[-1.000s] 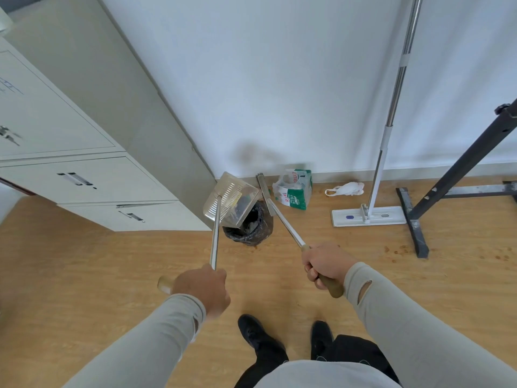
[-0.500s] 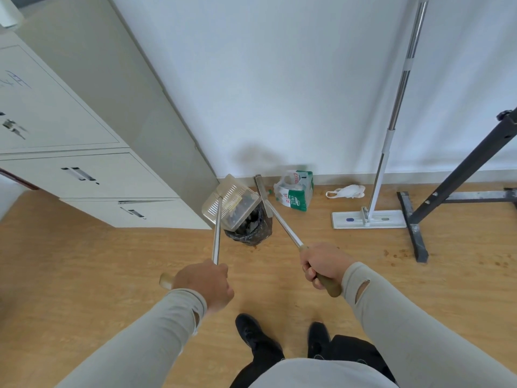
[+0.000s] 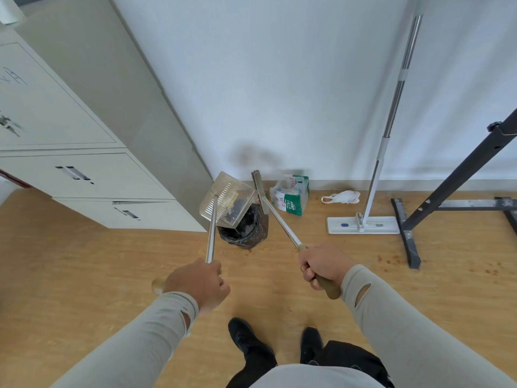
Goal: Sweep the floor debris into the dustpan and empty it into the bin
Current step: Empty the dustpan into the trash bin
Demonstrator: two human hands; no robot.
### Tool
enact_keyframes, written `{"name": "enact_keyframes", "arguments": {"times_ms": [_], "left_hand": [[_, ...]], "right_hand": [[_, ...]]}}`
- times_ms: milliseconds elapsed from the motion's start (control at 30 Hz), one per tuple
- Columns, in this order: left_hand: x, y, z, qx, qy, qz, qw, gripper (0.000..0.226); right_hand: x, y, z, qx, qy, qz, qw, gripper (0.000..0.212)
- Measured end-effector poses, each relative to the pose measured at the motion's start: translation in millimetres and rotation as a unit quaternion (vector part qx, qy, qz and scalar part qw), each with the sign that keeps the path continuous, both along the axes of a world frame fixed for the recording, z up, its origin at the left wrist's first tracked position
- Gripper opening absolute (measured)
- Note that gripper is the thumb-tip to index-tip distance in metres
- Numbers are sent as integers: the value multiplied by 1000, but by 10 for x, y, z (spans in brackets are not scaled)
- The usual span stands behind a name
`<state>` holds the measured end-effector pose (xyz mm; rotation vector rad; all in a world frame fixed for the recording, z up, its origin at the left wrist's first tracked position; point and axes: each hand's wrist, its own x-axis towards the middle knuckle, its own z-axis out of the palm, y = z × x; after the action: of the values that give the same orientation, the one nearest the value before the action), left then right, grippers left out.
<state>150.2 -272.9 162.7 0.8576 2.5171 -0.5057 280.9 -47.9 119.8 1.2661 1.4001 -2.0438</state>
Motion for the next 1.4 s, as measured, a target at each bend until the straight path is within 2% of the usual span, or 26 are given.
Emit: {"name": "enact_keyframes", "arguments": {"times_ms": [500, 867, 1133, 1267, 1400], "left_hand": [[60, 17, -3, -11, 4, -11, 1000, 43], [24, -49, -82, 70, 5, 22, 997, 30], [26, -46, -90, 135, -1, 54, 989, 25], [-34, -63, -70, 193, -25, 106, 975, 21], [-168, -36, 44, 307, -63, 220, 924, 23]], "right_hand": [[15, -12, 22, 1, -7, 9, 1000, 18], [40, 39, -77, -3, -19, 10, 1000, 14], [-16, 6, -70, -24, -36, -3, 999, 26], [-16, 17, -43, -16, -35, 1, 999, 22], [-26, 22, -14, -3, -33, 6, 999, 16]]}}
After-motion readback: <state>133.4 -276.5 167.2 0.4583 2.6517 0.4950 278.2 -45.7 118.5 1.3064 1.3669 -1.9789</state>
